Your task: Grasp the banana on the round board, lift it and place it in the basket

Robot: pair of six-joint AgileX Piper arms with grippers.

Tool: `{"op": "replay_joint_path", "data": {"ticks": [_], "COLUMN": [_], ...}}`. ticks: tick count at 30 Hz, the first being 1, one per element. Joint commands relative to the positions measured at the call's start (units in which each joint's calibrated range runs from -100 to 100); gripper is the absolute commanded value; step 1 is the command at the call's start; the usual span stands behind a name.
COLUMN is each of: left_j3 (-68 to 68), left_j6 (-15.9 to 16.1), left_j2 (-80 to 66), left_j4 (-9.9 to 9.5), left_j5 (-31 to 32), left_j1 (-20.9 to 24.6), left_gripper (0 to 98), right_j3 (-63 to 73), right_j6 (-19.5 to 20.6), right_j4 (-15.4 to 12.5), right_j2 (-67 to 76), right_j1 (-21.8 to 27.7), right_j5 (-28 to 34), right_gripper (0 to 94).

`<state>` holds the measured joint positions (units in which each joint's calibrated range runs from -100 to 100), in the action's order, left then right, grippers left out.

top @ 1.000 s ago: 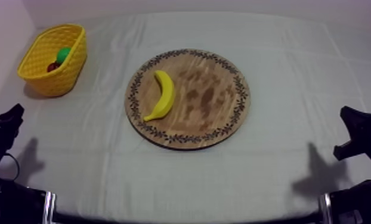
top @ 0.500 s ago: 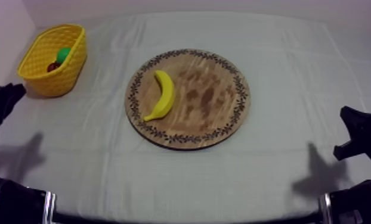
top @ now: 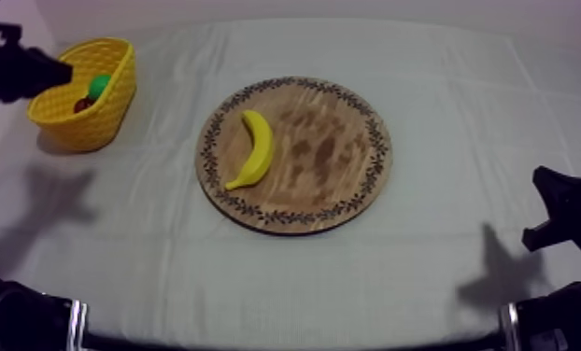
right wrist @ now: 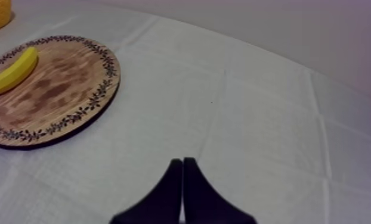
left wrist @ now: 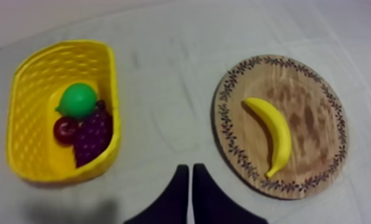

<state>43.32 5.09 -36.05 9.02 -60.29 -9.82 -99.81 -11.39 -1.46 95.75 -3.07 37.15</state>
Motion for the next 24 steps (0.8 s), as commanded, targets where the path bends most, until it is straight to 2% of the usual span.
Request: {"op": "replay_joint_path", "data": {"ticks": [1, 9, 20, 24], "left_j3": [-9.13, -23.34, -35.46, -36.44], "left_j6": [-4.83, -9.18, -14.41, -16.62], "left_j2": [10.66, 27.18, 42.5, 45.77], "left_j4": [-1.5, -3.33, -3.83, -3.73], "left_j5": [-1.22, -5.41, -12.75, -14.67], "left_j1": [-2.75, -7.2, -11.1, -12.28], "left_gripper": [0.0, 0.0, 0.0, 10.2], "right_j3": [0.03, 0.03, 0.03, 0.03], "right_j6": [-0.01, -0.01, -0.01, -0.01], "right_j4": [-0.03, -0.03, -0.03, -0.03], "right_j2": [0.0, 0.0, 0.0, 0.0], "right_j1": [0.01, 0.01, 0.01, 0.01], "right_j5": [0.03, 0.03, 0.03, 0.03], "right_gripper": [0.4, 0.4, 0.4, 0.4]}}
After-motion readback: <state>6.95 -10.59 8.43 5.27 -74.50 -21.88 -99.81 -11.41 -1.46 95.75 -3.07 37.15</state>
